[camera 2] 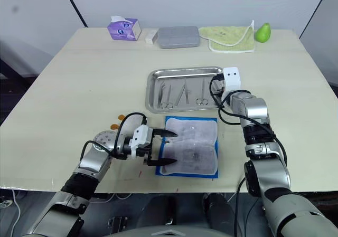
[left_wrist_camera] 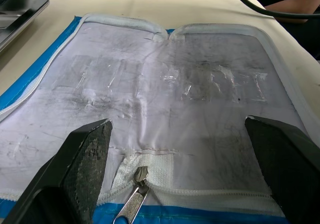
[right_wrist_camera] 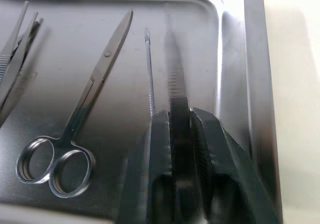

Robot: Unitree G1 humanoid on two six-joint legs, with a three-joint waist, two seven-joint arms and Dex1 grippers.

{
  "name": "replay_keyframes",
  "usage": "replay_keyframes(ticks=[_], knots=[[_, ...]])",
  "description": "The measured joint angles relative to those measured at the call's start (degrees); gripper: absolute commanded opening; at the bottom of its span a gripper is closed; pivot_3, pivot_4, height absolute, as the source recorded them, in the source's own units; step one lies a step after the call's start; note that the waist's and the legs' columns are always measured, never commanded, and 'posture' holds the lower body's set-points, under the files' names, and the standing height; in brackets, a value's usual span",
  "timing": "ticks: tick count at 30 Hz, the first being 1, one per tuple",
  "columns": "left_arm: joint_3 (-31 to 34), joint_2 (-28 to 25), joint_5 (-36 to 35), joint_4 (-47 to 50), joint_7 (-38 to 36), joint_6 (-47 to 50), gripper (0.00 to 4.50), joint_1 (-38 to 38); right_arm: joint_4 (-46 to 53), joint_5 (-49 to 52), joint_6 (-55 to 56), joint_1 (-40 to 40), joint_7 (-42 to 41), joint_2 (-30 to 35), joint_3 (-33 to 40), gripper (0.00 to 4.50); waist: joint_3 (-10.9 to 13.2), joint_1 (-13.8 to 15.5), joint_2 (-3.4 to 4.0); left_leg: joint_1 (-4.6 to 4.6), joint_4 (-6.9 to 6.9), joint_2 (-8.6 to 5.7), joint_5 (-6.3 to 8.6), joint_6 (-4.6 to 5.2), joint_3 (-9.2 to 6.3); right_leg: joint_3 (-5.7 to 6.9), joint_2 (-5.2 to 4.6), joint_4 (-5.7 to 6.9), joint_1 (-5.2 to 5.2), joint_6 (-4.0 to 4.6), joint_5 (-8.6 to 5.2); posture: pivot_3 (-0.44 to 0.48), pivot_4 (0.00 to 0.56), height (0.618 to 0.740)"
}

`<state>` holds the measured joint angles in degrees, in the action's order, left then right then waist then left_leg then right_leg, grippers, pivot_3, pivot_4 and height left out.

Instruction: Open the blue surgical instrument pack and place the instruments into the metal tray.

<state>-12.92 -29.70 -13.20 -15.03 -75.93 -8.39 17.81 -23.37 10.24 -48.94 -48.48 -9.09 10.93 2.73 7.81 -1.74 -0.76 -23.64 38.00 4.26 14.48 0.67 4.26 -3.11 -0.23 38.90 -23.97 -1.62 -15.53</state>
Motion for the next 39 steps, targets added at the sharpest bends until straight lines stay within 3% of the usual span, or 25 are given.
replay_keyframes(ticks=[8, 14, 18, 20, 24, 29, 33, 35, 39], knots=[[0.67, -0.08, -0.38, 0.79, 0.12, 0.56, 4.5, -0.62, 3.18, 0.05, 0.32, 0.46, -2.66, 0.58, -0.65, 1.93, 0.02, -0.27, 0.06, -0.03, 0.01, 0.0, 0.0, 0.0, -0.01, 0.01, -0.01, -0.02, 0.01, -0.01, 0.0, 0.0, 0.15, 0.74], [2.66, -0.11, -3.94, 4.46, 1.22, 4.52, 4.5, -3.47, 18.21, 3.76, 7.48, 10.18, -14.12, 2.88, -2.36, 1.93, 0.06, -0.49, 0.07, -0.11, -0.01, 0.01, 0.0, 0.0, -0.11, 0.07, 0.0, -0.09, -0.02, -0.02, -0.01, 0.0, 0.15, 0.74], [5.03, 0.18, -8.99, 8.93, 2.96, 10.84, 4.5, -5.51, 25.83, 6.97, 15.17, 16.47, -20.71, 4.35, -1.62, 1.93, 0.23, -0.59, 0.01, -0.16, -0.01, 0.02, 0.01, 0.0, -0.15, 0.06, 0.0, -0.07, -0.08, -0.03, -0.01, 0.0, 0.15, 0.74], [9.02, 0.47, -15.09, 15.36, 7.03, 17.8, 4.5, -6.94, 32.8, 12.65, 17.83, 21.89, -29.07, 7.02, -1.3, 1.93, 0.37, -0.45, -0.18, -0.17, -0.01, 0.06, 0.01, 0.0, -0.21, 0.17, 0.02, -0.08, -0.02, -0.03, -0.02, 0.0, 0.15, 0.74], [13.01, 0.02, -19.14, 19.78, 10.87, 22.92, 4.5, -7.02, 36.17, 16.3, 18.15, 24.49, -35.1, 9.52, -1.23, 1.93, 0.47, -0.49, -0.22, -0.1, 0.04, 0.04, 0.01, 0.0, -0.22, 0.09, 0.01, -0.07, 0.02, -0.05, 0.0, 0.0, 0.15, 0.74], [18.03, -1.72, -23.46, 26.55, 16.41, 29.32, 4.5, -12.51, 41.51, 20.73, 19.88, 33.82, -45.06, 17.99, -0.23, 1.93, 0.67, -0.43, -0.42, -0.11, 0.06, 0.03, 0.01, -0.01, -0.22, 0.12, 0.0, -0.08, 0.03, -0.03, -0.01, 0.0, 0.15, 0.74], [22.34, -4.71, -26.0, 29.55, 16.41, 31.64, 4.5, -18.08, 42.27, 21.6, 22.67, 40.62, -50.21, 23.17, 2.17, 3.19, 0.75, -0.42, -0.43, -0.09, 0.06, 0.04, 0.01, -0.01, -0.22, 0.1, 0.0, -0.08, 0.03, -0.03, -0.02, 0.0, 0.15, 0.74], [25.19, -6.13, -27.41, 30.8, 16.17, 32.09, 4.5, -22.3, 42.7, 23.25, 24.39, 45.77, -53.7, 26.49, 6.13, 4.32, 0.76, -0.29, -0.44, -0.08, 0.07, 0.02, 0.01, -0.01, -0.21, 0.1, -0.03, -0.09, 0.04, -0.03, -0.02, 0.0, 0.15, 0.74], [30.4, -8.68, -27.88, 31.41, 14.75, 32.24, 4.5, -30.21, 42.3, 24.68, 27.01, 55.46, -58.88, 31.38, 14.36, 4.42, 0.83, -0.2, -0.52, -0.05, 0.08, 0.02, 0.01, -0.01, -0.2, 0.12, -0.05, -0.12, 0.08, -0.02, -0.04, 0.0, 0.15, 0.74]])
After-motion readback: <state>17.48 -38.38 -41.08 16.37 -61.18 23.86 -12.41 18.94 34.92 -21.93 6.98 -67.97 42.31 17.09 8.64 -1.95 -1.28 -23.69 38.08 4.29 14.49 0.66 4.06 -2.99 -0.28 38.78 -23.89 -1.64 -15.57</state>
